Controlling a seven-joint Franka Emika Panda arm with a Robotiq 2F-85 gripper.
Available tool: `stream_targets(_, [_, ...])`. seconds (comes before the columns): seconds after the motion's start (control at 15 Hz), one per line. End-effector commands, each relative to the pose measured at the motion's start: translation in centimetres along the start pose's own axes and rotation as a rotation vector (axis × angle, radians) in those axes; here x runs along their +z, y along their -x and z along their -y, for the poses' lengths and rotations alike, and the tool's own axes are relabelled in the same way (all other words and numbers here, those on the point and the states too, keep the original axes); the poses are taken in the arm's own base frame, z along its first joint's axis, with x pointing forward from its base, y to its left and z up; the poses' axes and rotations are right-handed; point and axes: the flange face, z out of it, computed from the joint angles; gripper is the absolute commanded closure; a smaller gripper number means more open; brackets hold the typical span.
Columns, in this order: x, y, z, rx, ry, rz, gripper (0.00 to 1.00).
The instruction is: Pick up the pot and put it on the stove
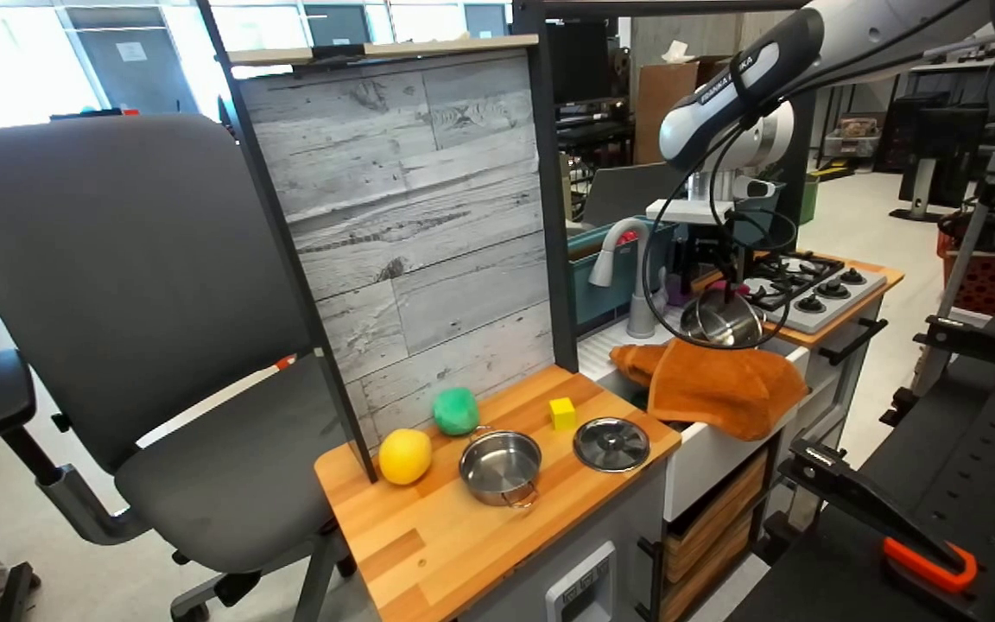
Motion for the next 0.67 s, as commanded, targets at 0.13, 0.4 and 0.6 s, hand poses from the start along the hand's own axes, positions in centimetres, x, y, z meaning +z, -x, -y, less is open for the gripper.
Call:
stream_targets(0.13, [-1.2,0.1,0.9,0.058,-0.057,-0.018,0.58])
stream_targets(0.4, [-1.7,0.3,1.0,0.035,-0.054,0.001,0.88])
stream_targets(0.6, [-2.0,0.9,0.3,-0.041,0.015,0.094,1.00])
